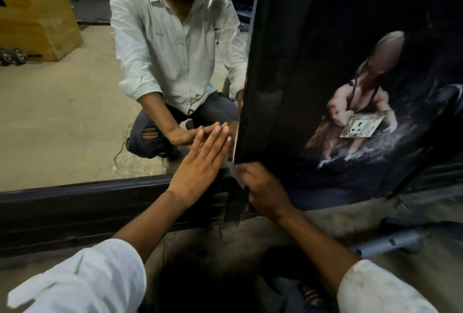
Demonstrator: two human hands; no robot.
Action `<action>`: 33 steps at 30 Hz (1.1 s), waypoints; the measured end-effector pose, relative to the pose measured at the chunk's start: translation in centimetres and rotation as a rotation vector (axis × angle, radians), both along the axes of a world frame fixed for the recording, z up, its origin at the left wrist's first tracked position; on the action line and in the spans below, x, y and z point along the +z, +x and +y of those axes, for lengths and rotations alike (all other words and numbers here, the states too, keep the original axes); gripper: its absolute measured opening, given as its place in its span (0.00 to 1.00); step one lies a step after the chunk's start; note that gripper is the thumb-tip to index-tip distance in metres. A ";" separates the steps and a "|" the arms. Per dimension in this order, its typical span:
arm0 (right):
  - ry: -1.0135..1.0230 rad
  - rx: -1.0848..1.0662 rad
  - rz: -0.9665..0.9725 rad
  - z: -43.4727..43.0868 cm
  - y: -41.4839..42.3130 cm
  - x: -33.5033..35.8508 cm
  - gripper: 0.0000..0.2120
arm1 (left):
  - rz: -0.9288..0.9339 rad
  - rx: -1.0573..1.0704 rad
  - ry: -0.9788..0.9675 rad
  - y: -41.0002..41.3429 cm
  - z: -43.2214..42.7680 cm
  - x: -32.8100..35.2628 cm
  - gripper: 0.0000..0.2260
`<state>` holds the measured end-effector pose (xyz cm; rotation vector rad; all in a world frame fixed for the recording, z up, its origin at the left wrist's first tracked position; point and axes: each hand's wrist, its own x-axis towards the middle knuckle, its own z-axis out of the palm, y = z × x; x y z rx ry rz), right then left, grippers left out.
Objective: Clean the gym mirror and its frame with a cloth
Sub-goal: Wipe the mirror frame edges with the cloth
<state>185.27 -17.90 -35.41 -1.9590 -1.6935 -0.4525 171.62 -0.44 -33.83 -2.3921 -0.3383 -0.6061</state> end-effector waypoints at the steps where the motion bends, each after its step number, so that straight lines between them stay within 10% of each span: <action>1: 0.079 0.020 0.001 -0.5 0.3 1.5 0.21 | 0.013 -0.009 -0.020 0.0 -0.1 -0.4 0.40; 7: 0.473 -0.169 -0.093 -0.1 2.6 7.4 0.25 | 0.415 -0.015 -0.118 -2.8 -1.0 -7.6 0.56; 22: -0.096 -0.228 0.176 0.2 0.4 -9.3 0.26 | 0.416 0.022 -0.152 -3.4 -2.1 -9.7 0.56; 28: 0.262 -0.465 0.301 0.7 -0.9 -8.3 0.25 | 0.468 0.021 -0.203 -3.4 -2.3 -9.2 0.61; 33: 0.009 -0.462 0.389 2.6 -2.1 -9.5 0.19 | 0.491 -0.009 -0.233 -3.4 -1.8 -9.0 0.55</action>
